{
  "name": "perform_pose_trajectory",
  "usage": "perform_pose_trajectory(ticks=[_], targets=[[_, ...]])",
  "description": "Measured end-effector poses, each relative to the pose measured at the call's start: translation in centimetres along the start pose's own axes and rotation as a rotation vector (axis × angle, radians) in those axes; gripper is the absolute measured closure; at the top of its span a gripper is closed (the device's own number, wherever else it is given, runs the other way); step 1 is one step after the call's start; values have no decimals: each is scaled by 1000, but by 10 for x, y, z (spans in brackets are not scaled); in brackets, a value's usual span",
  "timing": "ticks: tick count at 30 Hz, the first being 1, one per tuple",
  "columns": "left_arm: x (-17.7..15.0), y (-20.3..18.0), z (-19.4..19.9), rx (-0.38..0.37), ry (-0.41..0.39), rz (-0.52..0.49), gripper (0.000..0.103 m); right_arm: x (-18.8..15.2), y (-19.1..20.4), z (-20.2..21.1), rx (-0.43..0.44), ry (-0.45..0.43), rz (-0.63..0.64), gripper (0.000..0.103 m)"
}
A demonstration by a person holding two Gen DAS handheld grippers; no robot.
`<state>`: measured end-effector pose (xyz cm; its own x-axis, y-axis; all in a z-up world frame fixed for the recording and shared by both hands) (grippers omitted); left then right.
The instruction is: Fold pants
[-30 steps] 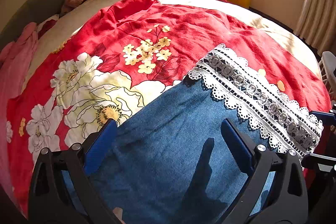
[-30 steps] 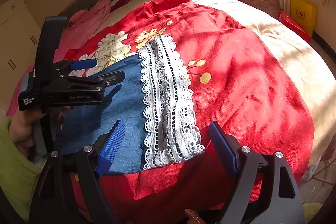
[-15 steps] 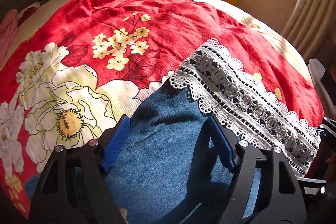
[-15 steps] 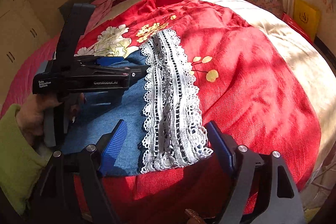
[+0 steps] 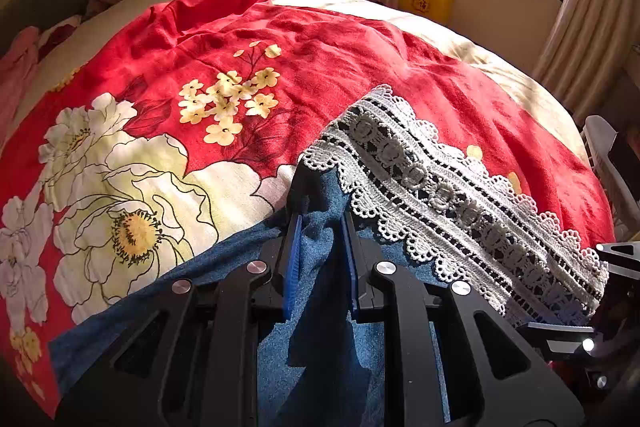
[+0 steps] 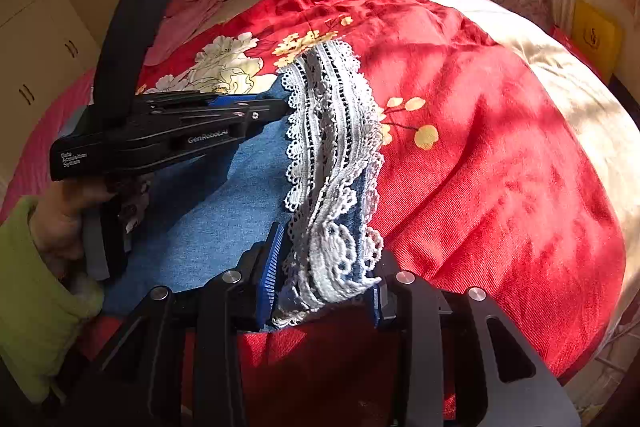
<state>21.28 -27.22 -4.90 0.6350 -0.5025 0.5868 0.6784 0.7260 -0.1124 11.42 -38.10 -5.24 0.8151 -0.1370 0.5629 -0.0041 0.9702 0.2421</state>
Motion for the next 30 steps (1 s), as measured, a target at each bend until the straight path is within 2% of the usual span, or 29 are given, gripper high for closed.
perform_pose_trajectory(ticks=[2,7,12,18,20,24,27,30], targets=[[-1,0,2,-1,-6,9,95,0,1,2,7,-6,4,78],[-4,6,14,-30,-31,50,101,1,22,20,33,-62,89,87],[-12,18,37,-72,-77,109,102,4,49,45,92,-115,140,88],[-29,46,73,-52,-130,181,103,11,96,59,176,-141,227,88],[-37,56,87,-44,-151,211,103,12,114,58,201,-136,268,88],[-59,77,100,-33,-145,278,103,7,150,46,227,-100,351,88],[-84,97,114,-14,-149,355,102,-1,180,34,223,-75,450,88],[-110,119,140,10,-179,441,96,-14,210,20,206,-45,557,88]])
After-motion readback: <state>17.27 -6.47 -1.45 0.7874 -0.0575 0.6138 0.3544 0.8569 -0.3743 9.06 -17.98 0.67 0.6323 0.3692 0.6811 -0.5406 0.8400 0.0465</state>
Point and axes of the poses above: each gripper's, at about its wrist camera, not at the fingertips, and z roughly against the way its jaws point, y to its left, x to its top, the point moved 1 cm from there along -z, roughly the way its jaws point, and after that the axes turned 7 degrees about -x, right-handed, at the moved point
